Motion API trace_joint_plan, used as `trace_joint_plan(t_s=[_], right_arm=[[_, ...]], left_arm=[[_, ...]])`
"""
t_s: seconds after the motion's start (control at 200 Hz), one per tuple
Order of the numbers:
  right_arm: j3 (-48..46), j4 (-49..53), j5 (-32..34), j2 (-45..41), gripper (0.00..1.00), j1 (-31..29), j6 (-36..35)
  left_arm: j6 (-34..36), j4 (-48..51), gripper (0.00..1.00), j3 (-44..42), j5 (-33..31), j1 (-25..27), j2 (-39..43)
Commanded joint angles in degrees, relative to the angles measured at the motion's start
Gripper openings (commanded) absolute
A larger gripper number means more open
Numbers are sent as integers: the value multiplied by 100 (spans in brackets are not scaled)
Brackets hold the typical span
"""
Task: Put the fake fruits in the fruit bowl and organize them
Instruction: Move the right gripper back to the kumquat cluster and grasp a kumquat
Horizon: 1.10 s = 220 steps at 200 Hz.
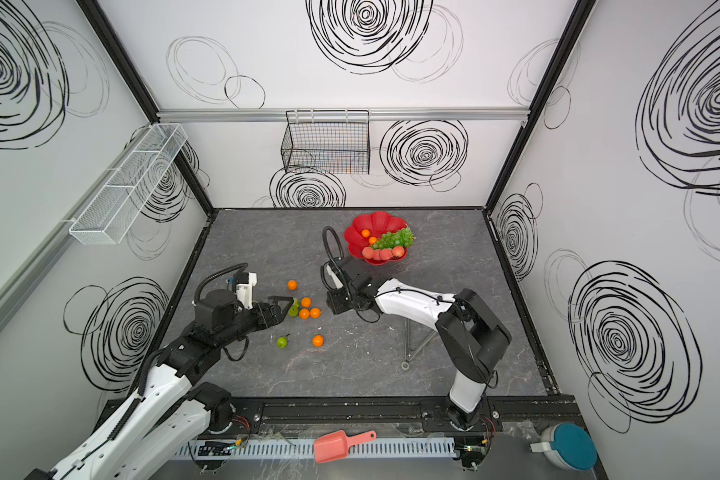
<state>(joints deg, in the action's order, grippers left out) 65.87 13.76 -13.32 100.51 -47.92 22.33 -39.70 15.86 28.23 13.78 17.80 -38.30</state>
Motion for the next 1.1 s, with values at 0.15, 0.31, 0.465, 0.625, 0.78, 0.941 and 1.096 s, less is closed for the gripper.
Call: trace_joint_plan(t_s=[0.15,0.31,0.465,0.625,0.78,0.941,1.096], right_arm=[[772,232,335,808,47,-368,280],[975,300,251,1060,47,-403,292],[1226,389,203,1305,49,-393,296],[1339,429,168,1467,49,-397,318],[1410,487,198,1581,50,-389,300],[1402,470,96,1676,49,-365,321],[1419,438,15,1737,49,-364,340]], left_arm=[[-213,539,96,-86,-296,-594,155],[-216,507,96,-122,-262,-657,183],[-198,471,96,-133,-262,-681,148],[-152,428,96,-132,-211,-716,95],[-161,364,96,-166,-163,-758,78],[-152,315,96,-183,-101,-778,43],[-161,281,96,-212,-71,-791,43]])
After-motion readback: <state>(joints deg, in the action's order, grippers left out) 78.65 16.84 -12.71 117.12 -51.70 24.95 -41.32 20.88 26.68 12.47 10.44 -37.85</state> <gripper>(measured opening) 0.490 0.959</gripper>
